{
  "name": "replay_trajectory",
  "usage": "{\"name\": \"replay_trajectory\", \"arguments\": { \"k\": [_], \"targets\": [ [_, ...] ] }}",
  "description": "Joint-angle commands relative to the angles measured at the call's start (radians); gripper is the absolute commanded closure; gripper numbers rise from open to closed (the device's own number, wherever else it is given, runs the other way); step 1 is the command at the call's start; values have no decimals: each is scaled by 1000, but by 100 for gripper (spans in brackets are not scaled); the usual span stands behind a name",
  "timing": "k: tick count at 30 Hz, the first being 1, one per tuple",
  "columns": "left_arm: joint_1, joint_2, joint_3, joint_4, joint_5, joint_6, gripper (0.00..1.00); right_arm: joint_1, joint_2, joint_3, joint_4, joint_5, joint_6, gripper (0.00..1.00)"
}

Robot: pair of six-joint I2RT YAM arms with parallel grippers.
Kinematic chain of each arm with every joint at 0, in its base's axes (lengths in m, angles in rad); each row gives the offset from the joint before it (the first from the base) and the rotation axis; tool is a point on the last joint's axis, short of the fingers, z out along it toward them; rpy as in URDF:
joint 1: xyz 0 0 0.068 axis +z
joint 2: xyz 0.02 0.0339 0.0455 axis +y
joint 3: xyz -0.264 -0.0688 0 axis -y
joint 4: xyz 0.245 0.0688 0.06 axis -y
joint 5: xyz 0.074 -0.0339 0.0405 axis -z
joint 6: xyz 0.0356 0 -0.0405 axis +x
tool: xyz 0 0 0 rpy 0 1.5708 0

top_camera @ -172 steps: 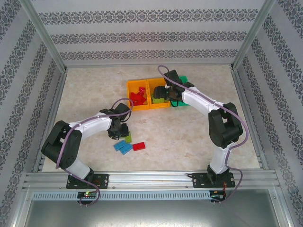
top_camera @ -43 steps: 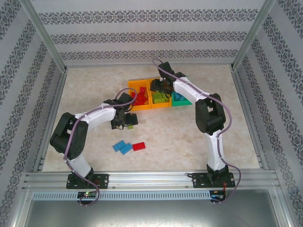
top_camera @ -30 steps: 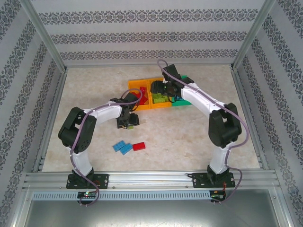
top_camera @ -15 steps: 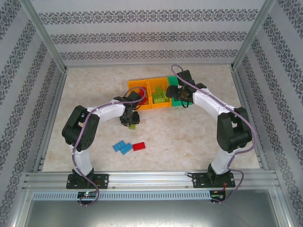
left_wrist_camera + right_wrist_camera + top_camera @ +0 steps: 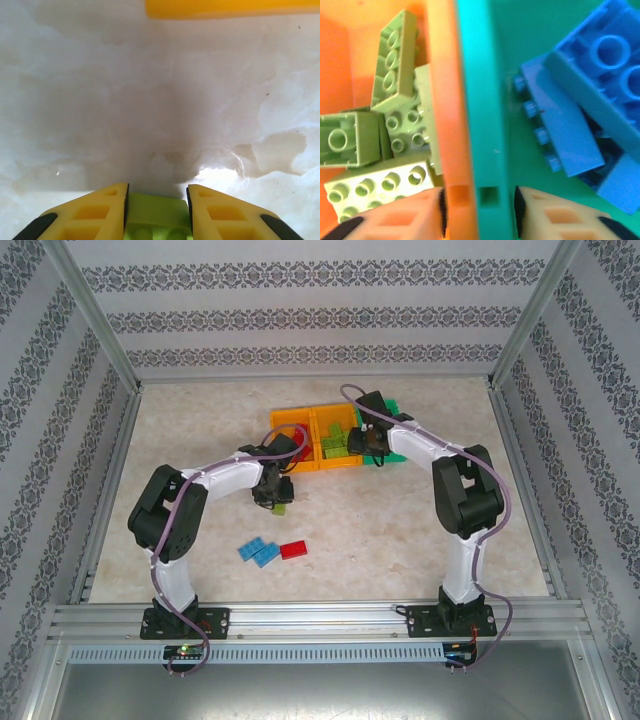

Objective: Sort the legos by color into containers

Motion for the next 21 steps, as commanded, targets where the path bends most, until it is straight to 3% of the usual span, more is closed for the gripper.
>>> {"name": "replay_trajectory", "arguments": {
  "k": [1, 11, 21],
  "targets": [
    [-16, -51, -23, -55, -35, 2, 74, 42, 13, 8, -11, 7, -20, 69],
    [-16, -92, -77, -82, -84, 1, 70, 132, -13, -72, 14, 35, 56, 71],
    [-16, -176, -105, -99, -103, 9, 53, 149, -41, -72, 15, 22, 67, 69]
  ]
}}
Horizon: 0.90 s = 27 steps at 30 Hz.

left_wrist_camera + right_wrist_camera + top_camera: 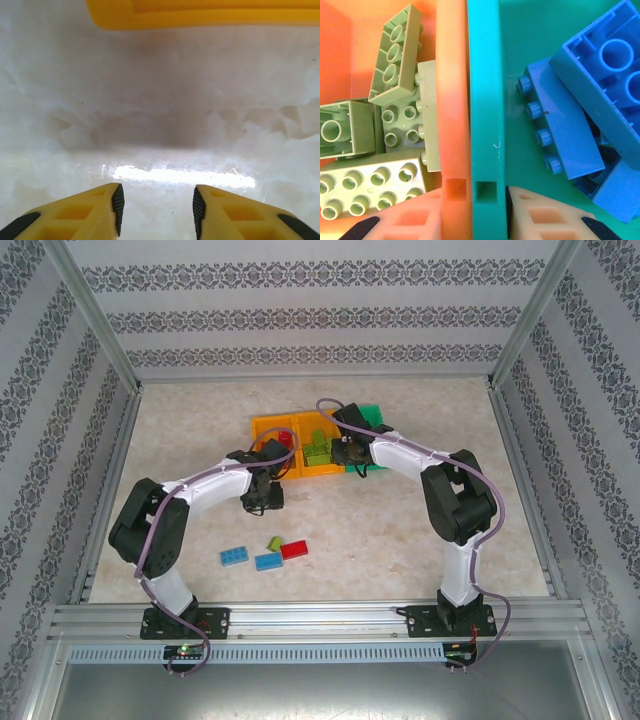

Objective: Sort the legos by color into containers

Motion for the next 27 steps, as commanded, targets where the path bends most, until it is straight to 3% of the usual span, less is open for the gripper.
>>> {"name": "replay_trajectory", "arguments": {
  "k": [1, 4, 8, 10, 19, 27],
  "targets": [
    [-11, -51, -26, -35, -7, 15, 52, 25, -26, -24, -39, -39, 26, 68],
    [-14, -84, -58, -4, 35, 50, 47, 30, -49, -31, -36, -45, 27, 60],
    [-25, -121, -100, 13, 89, 138, 30, 36, -93, -47, -29, -42, 36, 45],
    [-39, -135, -115, 2, 100, 181, 27, 36, -117, -58, -24, -40, 43, 42],
    [-155, -197, -180, -14, 122, 251, 26, 33, -178, -95, -24, -34, 60, 35],
    [-184, -286, -282, 10, 157, 237, 28, 32, -189, -124, -25, -28, 68, 34]
  ]
}}
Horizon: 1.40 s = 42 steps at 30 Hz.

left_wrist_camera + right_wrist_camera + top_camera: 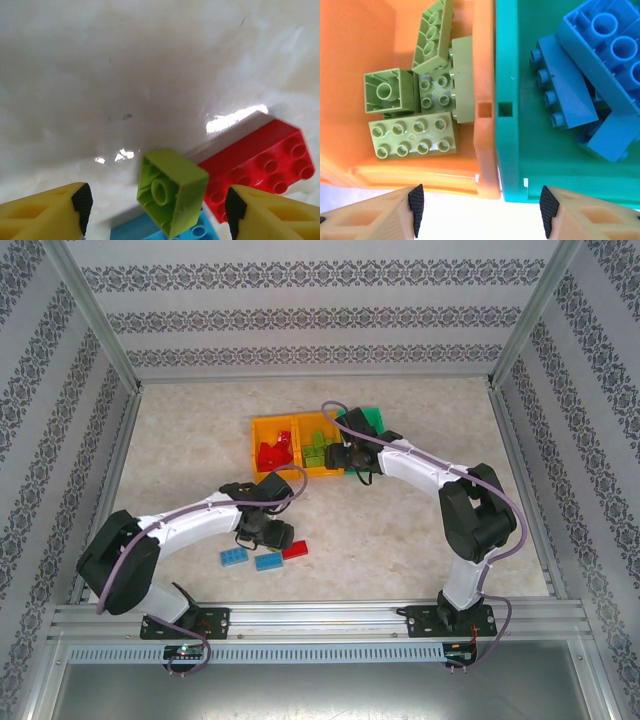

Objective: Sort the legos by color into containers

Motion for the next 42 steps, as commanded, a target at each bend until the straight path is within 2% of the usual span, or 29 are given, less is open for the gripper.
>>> {"name": "replay_trajectory", "arguments": {
  "k": [1, 10, 16, 24, 29, 37, 42],
  "targets": [
    [-24, -50, -27, 2, 16, 26, 28, 1, -31, -17, -10, 7, 18, 35],
    [-42, 3, -3, -5, -27, 31, 32, 1, -34, -19, -18, 12, 27, 34],
    [-40, 34, 5, -20, -100, -5, 42, -4, -46, -35, -19, 18, 30, 34],
    [-33, 54, 17, -25, -170, -58, 49, -5, -51, -41, -21, 13, 28, 34],
    [-29, 57, 17, -21, -154, -64, 52, -4, -51, -47, -19, 14, 29, 34],
    [-28, -7, -4, 4, -140, -70, 46, -4, -52, -57, -16, 12, 24, 34],
    [-28, 22, 27, 11, -117, -74, 40, 22, -74, -65, -9, 24, 3, 34]
  ]
}}
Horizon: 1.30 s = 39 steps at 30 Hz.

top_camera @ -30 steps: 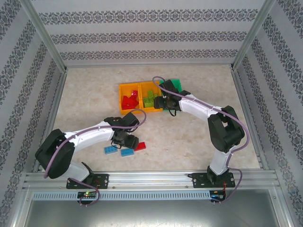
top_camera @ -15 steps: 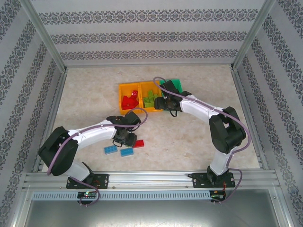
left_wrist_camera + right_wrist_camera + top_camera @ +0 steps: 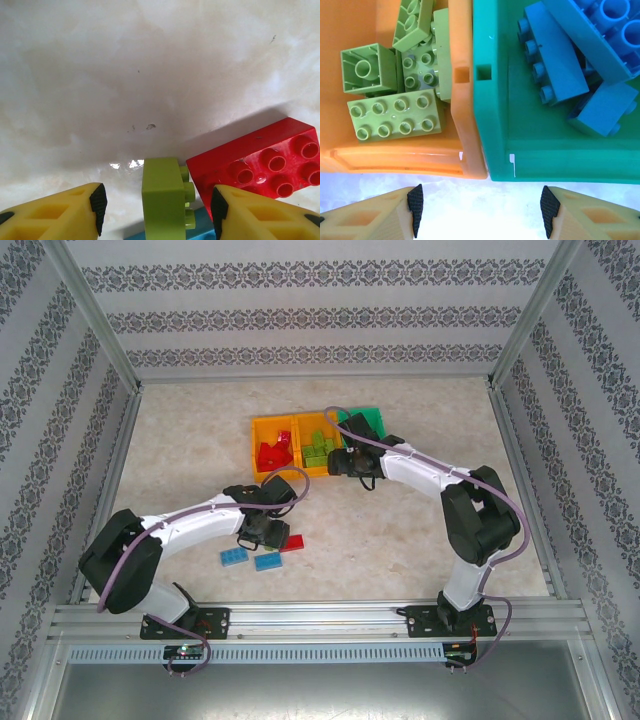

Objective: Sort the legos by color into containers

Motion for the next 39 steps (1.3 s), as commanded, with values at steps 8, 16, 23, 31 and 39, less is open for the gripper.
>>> {"name": "replay_trajectory", "arguments": {
  "k": [8, 16, 23, 31, 39],
  "targets": [
    [3, -40, 18, -7, -39, -44, 32, 107, -173, -106, 0, 46, -42, 35],
    [44, -131, 6, -95, -117, -73, 11, 302, -257, -296, 119, -62, -414, 13],
    [171, -181, -53, -99, -92, -87, 1, 354, -229, -290, 112, -259, -668, 8],
    [321, -248, -111, -82, -4, -81, 1, 447, -83, -197, 91, -293, -807, 7],
    [398, -282, -146, -77, 42, -80, 1, 464, 15, -134, 91, -274, -856, 7]
  ]
}}
